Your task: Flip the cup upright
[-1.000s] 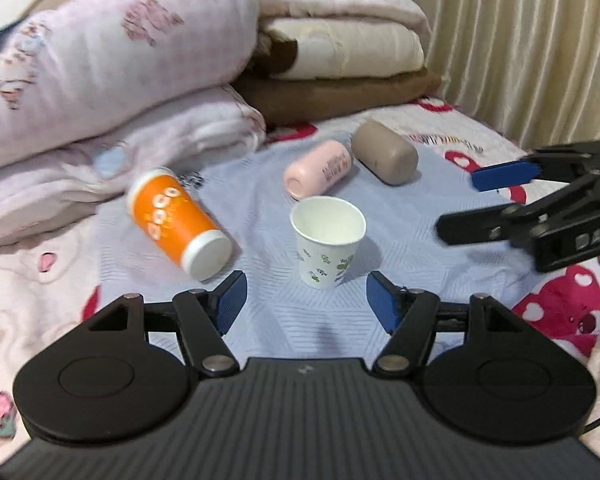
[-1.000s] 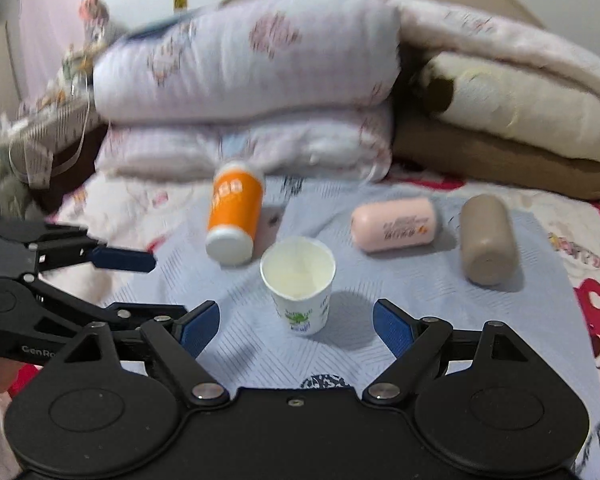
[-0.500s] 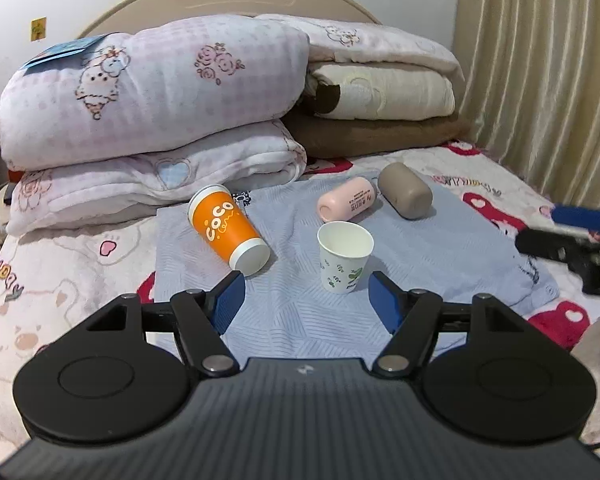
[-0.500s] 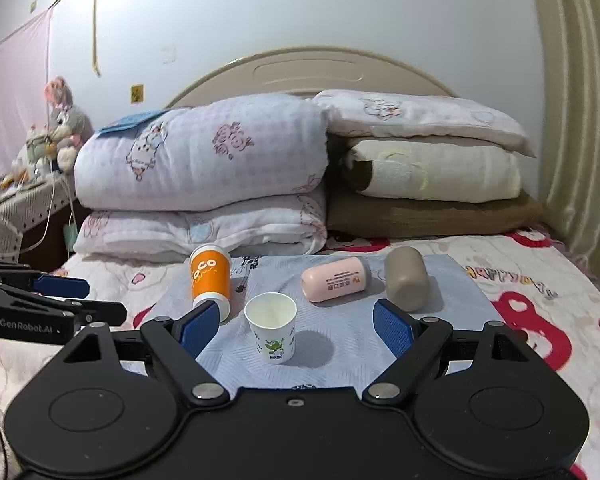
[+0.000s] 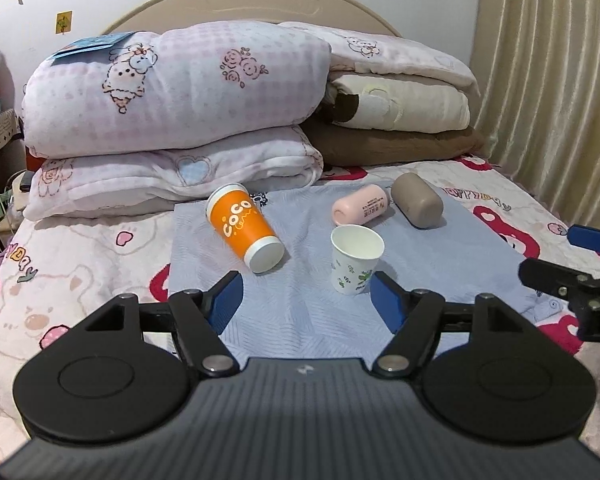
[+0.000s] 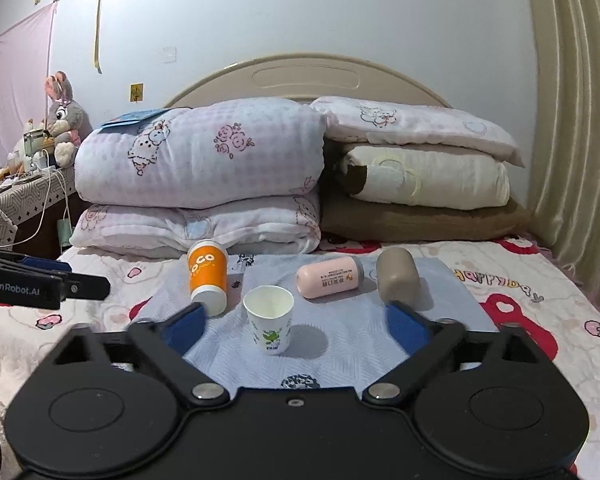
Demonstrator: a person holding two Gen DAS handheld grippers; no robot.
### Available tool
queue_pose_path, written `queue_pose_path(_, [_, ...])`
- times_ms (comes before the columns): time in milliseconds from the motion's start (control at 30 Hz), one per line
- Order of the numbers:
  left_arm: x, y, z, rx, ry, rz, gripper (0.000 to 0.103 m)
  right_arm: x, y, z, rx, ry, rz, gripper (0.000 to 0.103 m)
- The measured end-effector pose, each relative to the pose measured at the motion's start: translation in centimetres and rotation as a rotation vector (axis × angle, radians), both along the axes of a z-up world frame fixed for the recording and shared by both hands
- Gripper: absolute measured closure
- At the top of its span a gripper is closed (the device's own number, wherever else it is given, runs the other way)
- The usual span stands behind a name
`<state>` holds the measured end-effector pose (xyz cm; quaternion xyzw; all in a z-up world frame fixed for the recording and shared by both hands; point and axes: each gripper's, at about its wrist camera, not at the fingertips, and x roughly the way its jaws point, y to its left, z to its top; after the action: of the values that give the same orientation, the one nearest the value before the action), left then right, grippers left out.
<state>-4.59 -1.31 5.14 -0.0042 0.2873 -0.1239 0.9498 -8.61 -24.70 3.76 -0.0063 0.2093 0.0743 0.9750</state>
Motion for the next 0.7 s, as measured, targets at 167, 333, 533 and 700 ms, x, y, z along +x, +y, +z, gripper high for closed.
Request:
queue_pose_path(167, [0.0,-0.5,-0.9,0.031,0.004,0.006,0.025,0.4,0.5,-1.0,-0.029,0.014,-0.052,0.000])
queue_pose_path(333, [0.3,-0.6,-1.5,0.033,0.011,0.014,0.011,0.7,0.5,-1.3,-0.028,0.025,-0.065,0.000])
queue_pose_path(533, [0.7,-0.8,-2.1,0.041,0.030,0.009,0.005,0.9,0.6,-1.8,-0.033,0.037,-0.080,0.000])
queue_pose_path(700, [1.1,-0.9,-2.6,0.066,0.047,0.027,0.000,1.1,0.7,-1.9,-0.044,0.043,-0.092,0.000])
